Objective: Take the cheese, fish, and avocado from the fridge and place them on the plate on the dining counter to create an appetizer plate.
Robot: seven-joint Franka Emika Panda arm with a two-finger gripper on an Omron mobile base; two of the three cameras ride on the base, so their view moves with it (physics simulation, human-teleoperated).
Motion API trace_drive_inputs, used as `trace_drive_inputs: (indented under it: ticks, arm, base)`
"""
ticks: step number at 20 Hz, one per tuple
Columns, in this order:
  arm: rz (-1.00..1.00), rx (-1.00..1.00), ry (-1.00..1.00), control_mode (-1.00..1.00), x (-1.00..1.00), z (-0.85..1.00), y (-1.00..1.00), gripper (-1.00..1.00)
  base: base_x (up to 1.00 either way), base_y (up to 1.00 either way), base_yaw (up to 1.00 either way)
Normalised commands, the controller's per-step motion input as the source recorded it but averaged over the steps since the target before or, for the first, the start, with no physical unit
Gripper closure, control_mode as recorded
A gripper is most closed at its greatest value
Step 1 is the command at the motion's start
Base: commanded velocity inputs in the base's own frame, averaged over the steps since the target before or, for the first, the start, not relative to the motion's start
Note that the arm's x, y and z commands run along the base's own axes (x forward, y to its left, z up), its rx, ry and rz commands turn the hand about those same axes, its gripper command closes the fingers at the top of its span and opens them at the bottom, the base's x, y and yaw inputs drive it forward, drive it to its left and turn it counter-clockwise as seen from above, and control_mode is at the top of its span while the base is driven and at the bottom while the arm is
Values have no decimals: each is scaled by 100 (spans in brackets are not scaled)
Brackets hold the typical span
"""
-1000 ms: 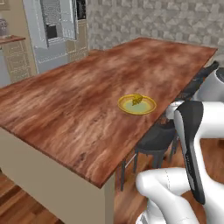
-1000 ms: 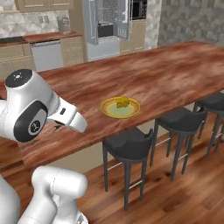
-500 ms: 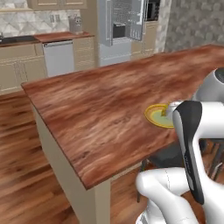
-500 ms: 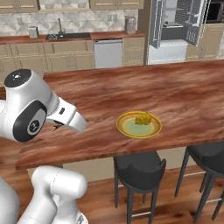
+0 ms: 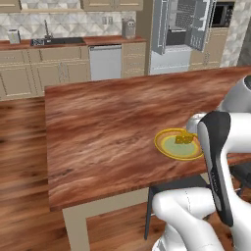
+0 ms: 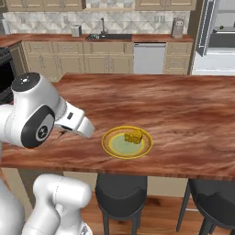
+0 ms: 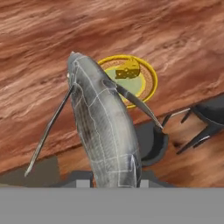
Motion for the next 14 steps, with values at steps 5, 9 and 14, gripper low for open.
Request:
trace_drive_inputs:
  ticks: [5,9,14]
  arm:
    - [36,0,3,-100,66,-48,-42,100]
    - [21,0,6,-100,74,-84,-2,100]
    - [9,-1,5,-100,76,-79,17,100]
  base:
    - [0,0,0]
    - [0,0,0]
    - [0,0,0]
